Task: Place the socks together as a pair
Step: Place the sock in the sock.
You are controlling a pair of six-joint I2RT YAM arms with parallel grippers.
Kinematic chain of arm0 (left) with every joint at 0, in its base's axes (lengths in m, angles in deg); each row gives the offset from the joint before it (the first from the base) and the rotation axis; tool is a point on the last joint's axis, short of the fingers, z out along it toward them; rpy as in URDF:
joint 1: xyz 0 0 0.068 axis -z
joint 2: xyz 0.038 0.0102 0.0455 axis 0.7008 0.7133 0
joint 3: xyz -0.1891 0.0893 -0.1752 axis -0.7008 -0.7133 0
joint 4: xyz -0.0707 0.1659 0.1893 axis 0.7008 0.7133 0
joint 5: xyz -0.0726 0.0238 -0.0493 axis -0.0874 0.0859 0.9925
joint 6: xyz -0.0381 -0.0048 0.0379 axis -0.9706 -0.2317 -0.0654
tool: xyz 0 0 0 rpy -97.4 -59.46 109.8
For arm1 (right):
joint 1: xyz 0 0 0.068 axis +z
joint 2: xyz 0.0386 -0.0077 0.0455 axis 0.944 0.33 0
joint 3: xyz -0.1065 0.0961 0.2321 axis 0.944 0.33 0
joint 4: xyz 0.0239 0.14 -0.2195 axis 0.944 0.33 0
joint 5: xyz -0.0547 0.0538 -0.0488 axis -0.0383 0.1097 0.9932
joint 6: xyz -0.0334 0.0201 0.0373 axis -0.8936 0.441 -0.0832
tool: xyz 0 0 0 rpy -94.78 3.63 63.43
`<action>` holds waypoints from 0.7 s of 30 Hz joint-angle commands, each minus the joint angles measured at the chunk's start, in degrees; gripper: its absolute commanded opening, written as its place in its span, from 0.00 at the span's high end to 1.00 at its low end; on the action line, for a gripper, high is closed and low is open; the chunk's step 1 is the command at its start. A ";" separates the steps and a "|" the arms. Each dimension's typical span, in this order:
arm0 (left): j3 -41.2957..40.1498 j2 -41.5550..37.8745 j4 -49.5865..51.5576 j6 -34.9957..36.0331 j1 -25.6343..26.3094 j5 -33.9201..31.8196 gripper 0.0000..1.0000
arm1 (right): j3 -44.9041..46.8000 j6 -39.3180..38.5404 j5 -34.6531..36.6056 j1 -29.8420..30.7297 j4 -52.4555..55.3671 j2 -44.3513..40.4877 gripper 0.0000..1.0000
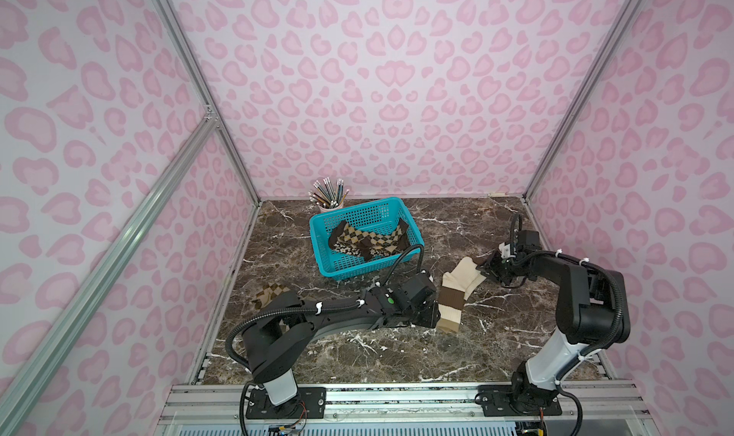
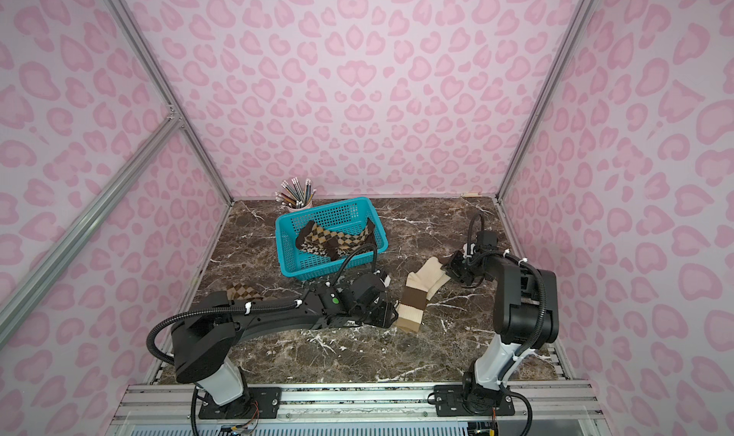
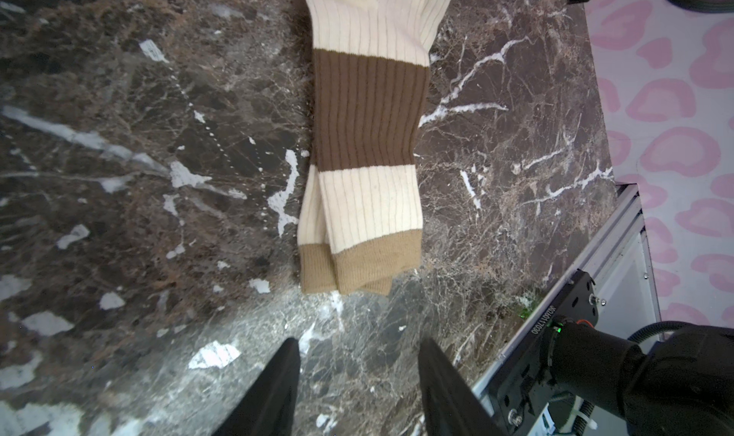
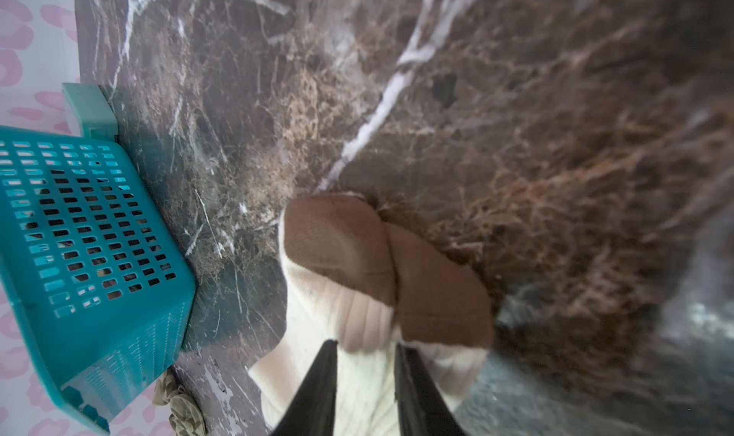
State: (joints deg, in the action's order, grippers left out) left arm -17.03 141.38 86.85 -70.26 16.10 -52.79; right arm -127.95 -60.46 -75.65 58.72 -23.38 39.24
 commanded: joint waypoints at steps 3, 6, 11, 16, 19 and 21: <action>0.39 0.08 -1.51 0.77 -0.07 -0.32 0.49 | 0.00 0.99 -1.40 0.07 -2.52 0.00 0.83; 0.37 0.23 -1.49 0.83 -0.04 -0.20 0.49 | 0.31 1.46 -2.03 0.13 -3.31 0.22 0.84; 0.47 0.57 -1.55 0.92 -0.09 0.06 0.49 | 0.12 1.13 -1.76 0.36 -3.33 0.83 0.80; 0.52 0.87 -1.59 1.14 -0.04 0.26 0.49 | -0.19 1.58 -2.04 0.52 -4.10 1.53 0.84; 0.52 0.90 -1.59 1.09 -0.05 0.32 0.49 | -0.09 1.77 -2.05 0.58 -4.38 1.76 0.91; 0.52 0.86 -1.46 1.10 -0.04 0.34 0.49 | 0.04 1.81 -1.96 0.63 -4.62 1.49 0.98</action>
State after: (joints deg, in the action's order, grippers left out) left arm -16.99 142.12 86.82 -69.47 16.10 -52.53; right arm -127.56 -58.91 -76.96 59.27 -26.44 40.88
